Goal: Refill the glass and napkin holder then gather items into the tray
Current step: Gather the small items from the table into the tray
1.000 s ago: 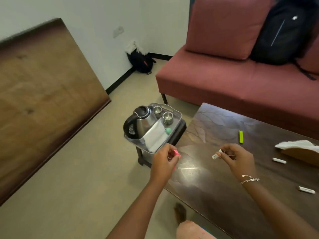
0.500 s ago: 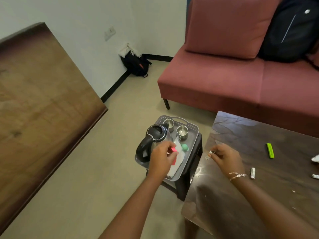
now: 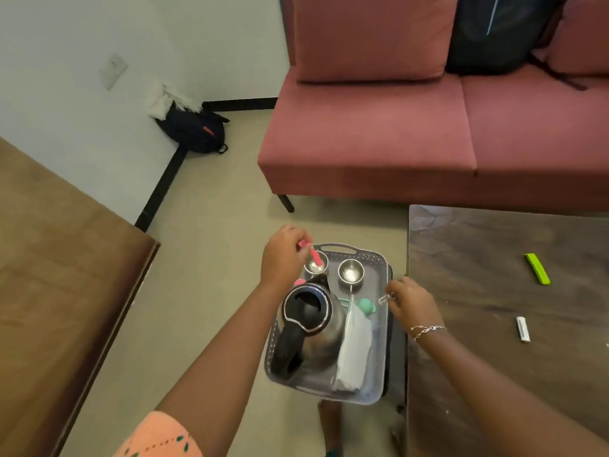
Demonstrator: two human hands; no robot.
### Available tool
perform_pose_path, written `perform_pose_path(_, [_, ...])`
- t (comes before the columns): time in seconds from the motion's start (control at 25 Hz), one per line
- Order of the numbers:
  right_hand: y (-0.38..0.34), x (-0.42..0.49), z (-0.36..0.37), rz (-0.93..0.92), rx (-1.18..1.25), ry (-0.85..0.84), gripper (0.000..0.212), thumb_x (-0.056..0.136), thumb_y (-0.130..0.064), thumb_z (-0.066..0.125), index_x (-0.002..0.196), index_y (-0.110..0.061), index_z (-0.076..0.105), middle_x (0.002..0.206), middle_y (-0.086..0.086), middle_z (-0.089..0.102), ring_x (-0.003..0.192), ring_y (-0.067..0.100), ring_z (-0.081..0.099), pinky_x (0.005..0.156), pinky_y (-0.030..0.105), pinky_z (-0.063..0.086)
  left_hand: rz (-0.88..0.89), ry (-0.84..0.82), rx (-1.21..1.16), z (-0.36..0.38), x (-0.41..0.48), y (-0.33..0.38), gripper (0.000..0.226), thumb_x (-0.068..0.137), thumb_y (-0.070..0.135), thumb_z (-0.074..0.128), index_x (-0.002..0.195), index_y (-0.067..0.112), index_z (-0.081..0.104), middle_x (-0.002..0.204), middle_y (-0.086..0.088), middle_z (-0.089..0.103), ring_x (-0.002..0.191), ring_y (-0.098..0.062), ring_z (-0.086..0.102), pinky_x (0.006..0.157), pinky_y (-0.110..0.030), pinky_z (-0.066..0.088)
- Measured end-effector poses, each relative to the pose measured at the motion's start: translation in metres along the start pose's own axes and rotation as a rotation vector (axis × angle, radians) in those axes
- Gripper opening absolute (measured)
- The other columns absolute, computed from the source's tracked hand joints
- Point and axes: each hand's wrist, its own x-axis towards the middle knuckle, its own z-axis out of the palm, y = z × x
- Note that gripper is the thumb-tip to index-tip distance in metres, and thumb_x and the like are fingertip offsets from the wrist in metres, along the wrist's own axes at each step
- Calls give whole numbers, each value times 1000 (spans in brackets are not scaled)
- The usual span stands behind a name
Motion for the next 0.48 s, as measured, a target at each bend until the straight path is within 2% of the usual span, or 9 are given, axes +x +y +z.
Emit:
perform_pose_path(0.16, [4, 28, 40, 95, -82, -113, 18, 83, -1, 56, 99, -2, 63, 100, 15, 61, 82, 35, 61, 64, 33, 43, 0, -205, 80, 44, 40, -42, 9, 79, 3, 60, 82, 7, 68, 84, -5, 58, 72, -15, 49, 66, -24, 36])
perform_pose_path(0.28, [6, 42, 60, 113, -154, -231, 24, 84, 0, 52, 106, -4, 61, 108, 13, 58, 89, 33, 60, 70, 35, 47, 24, -380, 104, 78, 54, -63, 10, 79, 2, 60, 83, 7, 67, 82, -2, 52, 75, -17, 48, 66, -22, 33])
perform_pose_path(0.4, [10, 52, 77, 93, -212, -309, 24, 78, 4, 56, 102, -1, 60, 106, 15, 57, 87, 34, 61, 67, 36, 48, 50, -565, 126, 112, 65, -78, 12, 75, -1, 60, 80, 7, 67, 86, -7, 61, 83, -24, 57, 70, -28, 41])
perform_pose_path(0.48, [14, 58, 87, 88, -237, -341, 28, 75, 5, 59, 102, -1, 59, 106, 16, 56, 88, 35, 60, 69, 38, 49, 48, -660, 140, 130, 69, -84, 12, 72, -2, 64, 81, 5, 68, 91, -11, 67, 85, -24, 59, 73, -28, 45])
